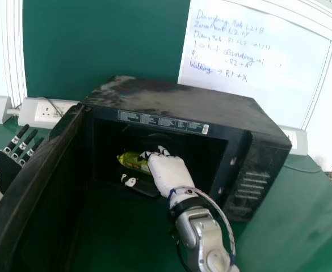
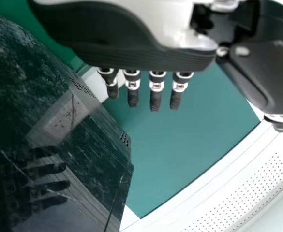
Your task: Put biscuit inside oven
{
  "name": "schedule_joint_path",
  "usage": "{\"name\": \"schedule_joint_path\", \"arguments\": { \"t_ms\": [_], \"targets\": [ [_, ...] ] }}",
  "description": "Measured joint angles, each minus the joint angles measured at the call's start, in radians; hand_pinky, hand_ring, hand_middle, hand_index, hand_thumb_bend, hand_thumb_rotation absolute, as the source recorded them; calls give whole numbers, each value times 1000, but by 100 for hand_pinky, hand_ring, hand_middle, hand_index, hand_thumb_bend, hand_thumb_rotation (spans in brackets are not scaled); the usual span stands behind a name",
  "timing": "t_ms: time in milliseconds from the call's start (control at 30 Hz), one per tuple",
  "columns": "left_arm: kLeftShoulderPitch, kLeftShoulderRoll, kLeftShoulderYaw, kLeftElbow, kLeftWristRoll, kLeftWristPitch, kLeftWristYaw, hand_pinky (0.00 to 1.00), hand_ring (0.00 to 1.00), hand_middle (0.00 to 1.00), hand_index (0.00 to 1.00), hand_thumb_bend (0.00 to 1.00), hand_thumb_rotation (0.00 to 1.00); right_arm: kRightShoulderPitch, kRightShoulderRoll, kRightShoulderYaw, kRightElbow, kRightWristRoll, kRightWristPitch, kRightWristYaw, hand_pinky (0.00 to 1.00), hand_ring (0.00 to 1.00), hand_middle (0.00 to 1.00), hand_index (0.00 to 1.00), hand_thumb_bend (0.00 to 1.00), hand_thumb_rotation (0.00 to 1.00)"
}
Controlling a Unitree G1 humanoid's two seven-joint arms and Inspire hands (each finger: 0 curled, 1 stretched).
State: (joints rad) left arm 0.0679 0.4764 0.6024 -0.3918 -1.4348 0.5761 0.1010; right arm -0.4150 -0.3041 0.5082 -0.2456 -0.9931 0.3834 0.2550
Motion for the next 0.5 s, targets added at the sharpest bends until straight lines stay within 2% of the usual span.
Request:
{"name": "schedule_joint_path", "arguments": {
  "t_ms": [267, 400, 500],
  "targets": [
    [-4, 11, 1, 15, 2, 14, 0, 100, 100, 100, 100, 49, 13, 129, -20, -128, -136, 112, -82, -3, 66, 74, 77, 78, 78, 47],
    [-6, 29, 1, 23, 11, 23, 8, 100, 100, 100, 100, 48, 11, 208, -16, -198, -187, 191, -127, -22, 63, 71, 75, 76, 78, 44],
    [-7, 39, 1, 34, 15, 32, 10, 100, 100, 100, 99, 48, 10, 265, -2, -248, -221, 251, -159, -58, 64, 72, 75, 75, 78, 41]
  ]
}}
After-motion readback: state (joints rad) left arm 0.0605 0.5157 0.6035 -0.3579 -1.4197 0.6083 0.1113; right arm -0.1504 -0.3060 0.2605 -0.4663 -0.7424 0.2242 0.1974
